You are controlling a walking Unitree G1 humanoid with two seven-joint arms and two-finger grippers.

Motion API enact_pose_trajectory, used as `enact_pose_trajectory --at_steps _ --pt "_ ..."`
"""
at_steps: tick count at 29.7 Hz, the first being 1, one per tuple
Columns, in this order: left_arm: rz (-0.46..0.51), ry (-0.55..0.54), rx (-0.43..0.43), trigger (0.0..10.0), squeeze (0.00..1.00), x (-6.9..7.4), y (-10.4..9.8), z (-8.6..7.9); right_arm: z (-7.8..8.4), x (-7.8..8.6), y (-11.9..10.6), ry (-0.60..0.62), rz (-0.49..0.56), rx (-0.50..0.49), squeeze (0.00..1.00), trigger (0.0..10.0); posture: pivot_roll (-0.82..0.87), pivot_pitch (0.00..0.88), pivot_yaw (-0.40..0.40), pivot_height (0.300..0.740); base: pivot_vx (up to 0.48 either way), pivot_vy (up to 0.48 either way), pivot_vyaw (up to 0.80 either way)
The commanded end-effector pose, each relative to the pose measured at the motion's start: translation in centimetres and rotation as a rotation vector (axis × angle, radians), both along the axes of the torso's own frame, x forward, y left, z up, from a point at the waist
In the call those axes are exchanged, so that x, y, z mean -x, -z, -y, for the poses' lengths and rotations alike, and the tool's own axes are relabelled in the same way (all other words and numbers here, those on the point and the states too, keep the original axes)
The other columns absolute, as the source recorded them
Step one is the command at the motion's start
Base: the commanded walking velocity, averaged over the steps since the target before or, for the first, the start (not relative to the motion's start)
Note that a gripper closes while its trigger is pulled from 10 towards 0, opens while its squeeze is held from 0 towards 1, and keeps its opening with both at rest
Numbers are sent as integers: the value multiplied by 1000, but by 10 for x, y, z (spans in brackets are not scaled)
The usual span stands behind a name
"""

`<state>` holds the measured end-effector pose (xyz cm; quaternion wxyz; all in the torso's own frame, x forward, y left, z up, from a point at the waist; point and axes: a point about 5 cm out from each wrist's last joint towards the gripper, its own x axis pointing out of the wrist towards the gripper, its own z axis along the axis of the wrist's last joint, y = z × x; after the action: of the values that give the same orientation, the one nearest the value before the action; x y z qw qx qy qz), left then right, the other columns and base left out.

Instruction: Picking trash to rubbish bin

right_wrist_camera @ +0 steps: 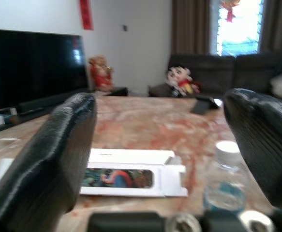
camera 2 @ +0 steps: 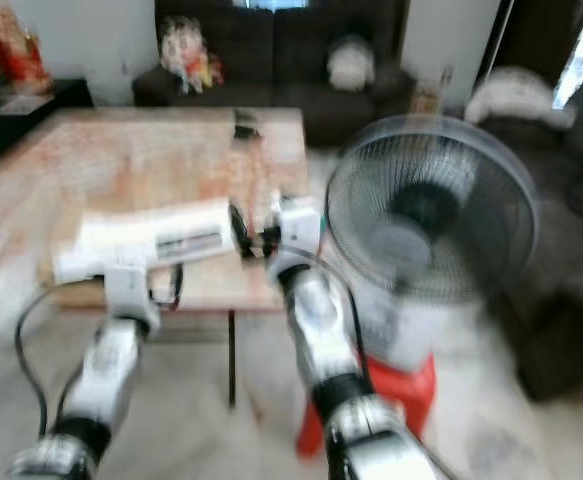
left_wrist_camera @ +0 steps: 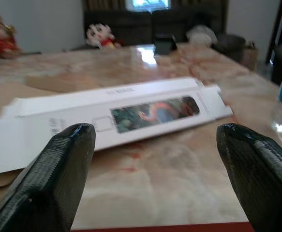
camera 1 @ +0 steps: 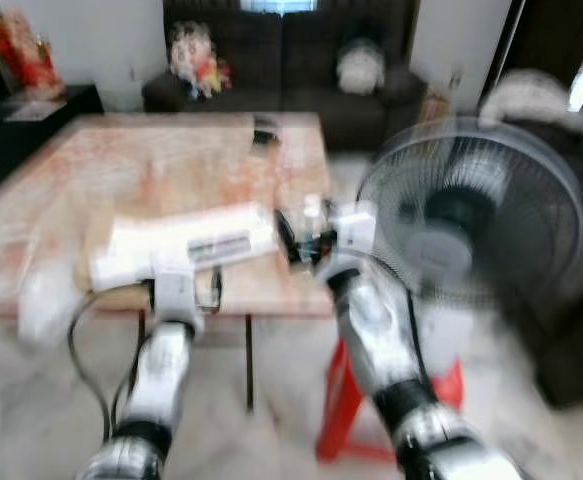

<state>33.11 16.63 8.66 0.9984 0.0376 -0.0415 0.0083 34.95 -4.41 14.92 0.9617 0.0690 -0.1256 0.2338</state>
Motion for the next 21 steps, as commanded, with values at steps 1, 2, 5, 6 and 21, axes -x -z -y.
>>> enact_pose_trajectory --at_steps 1,2,5,6,21 --pt "8 -16 3 10000 0 -1 -2 -3 -26 6 -10 -64 22 -43 0 10000 5 0 12 740 0 0 675" --pt "9 -16 3 10000 0 0 -2 -3 -26 6 -10 -66 24 -42 0 10000 5 0 12 740 0 0 750" --pt "9 -17 2 10000 0 -1 -2 -4 -27 6 -10 -67 25 -41 0 10000 5 0 13 740 0 0 640" --pt "9 -17 2 10000 0 -1 -2 -4 -27 6 -10 -68 25 -42 0 10000 5 0 13 740 0 0 613" --pt "12 -20 1 10000 0 -1 -3 -4 -28 6 -11 -74 39 -30 0 10000 6 0 13 740 0 0 168"
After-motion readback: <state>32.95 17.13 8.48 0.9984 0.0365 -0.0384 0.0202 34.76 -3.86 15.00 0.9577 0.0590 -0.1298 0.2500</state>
